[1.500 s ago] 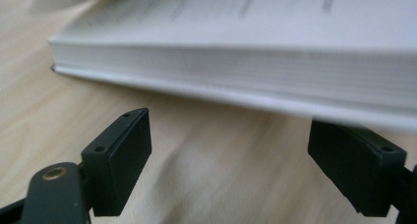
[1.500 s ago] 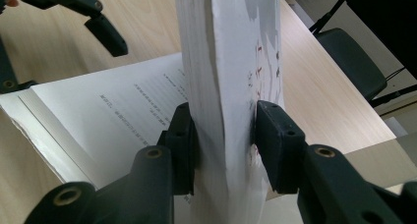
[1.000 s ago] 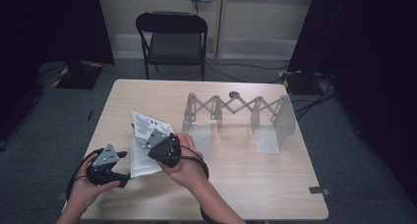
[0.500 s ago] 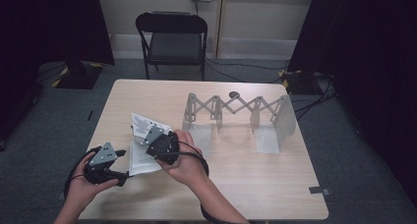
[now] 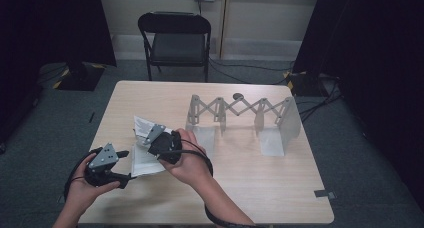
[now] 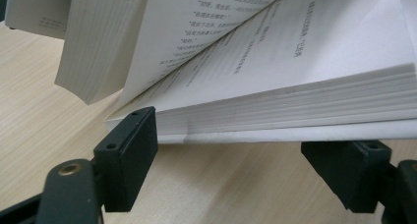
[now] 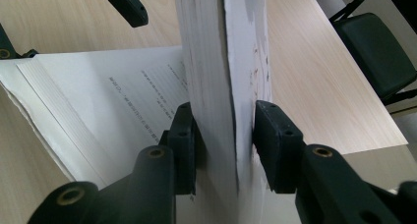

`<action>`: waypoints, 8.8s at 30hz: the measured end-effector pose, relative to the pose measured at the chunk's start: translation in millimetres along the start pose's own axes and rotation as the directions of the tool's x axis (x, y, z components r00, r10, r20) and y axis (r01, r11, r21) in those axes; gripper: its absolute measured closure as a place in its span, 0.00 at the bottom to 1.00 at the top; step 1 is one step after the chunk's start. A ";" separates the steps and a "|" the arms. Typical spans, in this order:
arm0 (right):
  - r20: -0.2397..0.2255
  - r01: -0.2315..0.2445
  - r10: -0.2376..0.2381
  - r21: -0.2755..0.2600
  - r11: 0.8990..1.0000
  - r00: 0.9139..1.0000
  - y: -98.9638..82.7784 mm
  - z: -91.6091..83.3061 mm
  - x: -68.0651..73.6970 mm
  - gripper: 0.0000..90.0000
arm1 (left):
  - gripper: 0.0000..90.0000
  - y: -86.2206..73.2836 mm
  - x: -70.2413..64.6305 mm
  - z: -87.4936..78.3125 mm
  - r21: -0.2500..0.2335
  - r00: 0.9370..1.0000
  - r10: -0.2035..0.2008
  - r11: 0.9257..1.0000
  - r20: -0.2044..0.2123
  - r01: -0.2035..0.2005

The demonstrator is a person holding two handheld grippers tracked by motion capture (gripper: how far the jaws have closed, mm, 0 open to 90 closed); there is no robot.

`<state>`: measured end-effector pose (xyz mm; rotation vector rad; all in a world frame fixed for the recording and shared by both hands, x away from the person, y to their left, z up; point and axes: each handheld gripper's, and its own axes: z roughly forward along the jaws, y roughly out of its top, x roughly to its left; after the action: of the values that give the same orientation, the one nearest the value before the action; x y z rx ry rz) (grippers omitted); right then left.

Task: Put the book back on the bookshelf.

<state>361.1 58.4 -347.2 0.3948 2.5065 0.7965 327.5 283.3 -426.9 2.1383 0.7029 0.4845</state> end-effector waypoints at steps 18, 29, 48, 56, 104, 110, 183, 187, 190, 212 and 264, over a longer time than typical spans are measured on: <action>-0.021 -0.008 0.008 0.016 1.000 1.000 3.3 -10.8 -7.9 0.72 | 0.25 13.8 -5.9 -7.0 -0.020 0.998 0.055 0.998 -0.008 -0.055; -0.024 -0.002 0.002 0.019 1.000 1.000 9.7 -8.5 -8.8 0.72 | 0.25 19.6 -14.1 -2.2 -0.031 0.994 0.106 0.994 0.012 -0.106; -0.061 -0.006 0.009 0.052 0.999 0.998 15.3 -14.6 -16.4 0.72 | 0.26 34.7 -25.5 -5.3 -0.021 0.985 0.167 0.986 0.044 -0.166; -0.067 0.005 -0.001 0.068 0.998 0.998 19.8 -12.9 -16.1 0.72 | 0.39 36.8 -26.9 -9.2 -0.071 0.979 0.195 0.979 0.058 -0.191; -0.223 -0.303 0.275 -0.104 0.947 0.935 -93.8 -37.6 -39.5 0.36 | 0.69 70.4 -17.4 -20.6 0.054 0.984 0.160 0.985 0.082 -0.165; -0.228 -0.334 0.308 -0.086 0.939 0.924 -118.6 -23.1 -30.5 0.34 | 0.69 77.4 -15.3 -20.7 0.098 0.981 0.174 0.978 0.089 -0.182; -0.330 -0.397 0.371 -0.013 0.918 0.868 -177.9 20.6 1.5 0.22 | 0.83 115.6 -11.7 -47.3 0.287 0.943 0.176 0.922 0.281 -0.258; -0.332 -0.382 0.355 -0.016 0.924 0.874 -173.1 22.2 2.1 0.22 | 0.83 115.3 -8.3 -47.1 0.290 0.948 0.159 0.927 0.274 -0.240; -0.334 -0.375 0.350 -0.013 0.927 0.875 -171.1 23.1 2.1 0.22 | 0.83 115.0 -7.9 -46.8 0.285 0.950 0.154 0.930 0.273 -0.233; -0.360 -0.355 0.312 -0.058 0.933 0.879 -135.1 14.4 -20.2 0.24 | 0.82 113.4 0.0 -45.5 0.276 0.955 0.126 0.940 0.268 -0.201; -0.471 -0.160 0.064 -0.167 0.973 0.880 -27.0 4.0 -57.4 0.25 | 0.82 110.6 0.0 -45.7 0.258 0.959 0.121 0.948 0.257 -0.188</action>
<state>408.2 15.8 -346.1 0.3092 2.8149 1.3143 337.2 253.4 -311.5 2.4805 0.4904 0.2106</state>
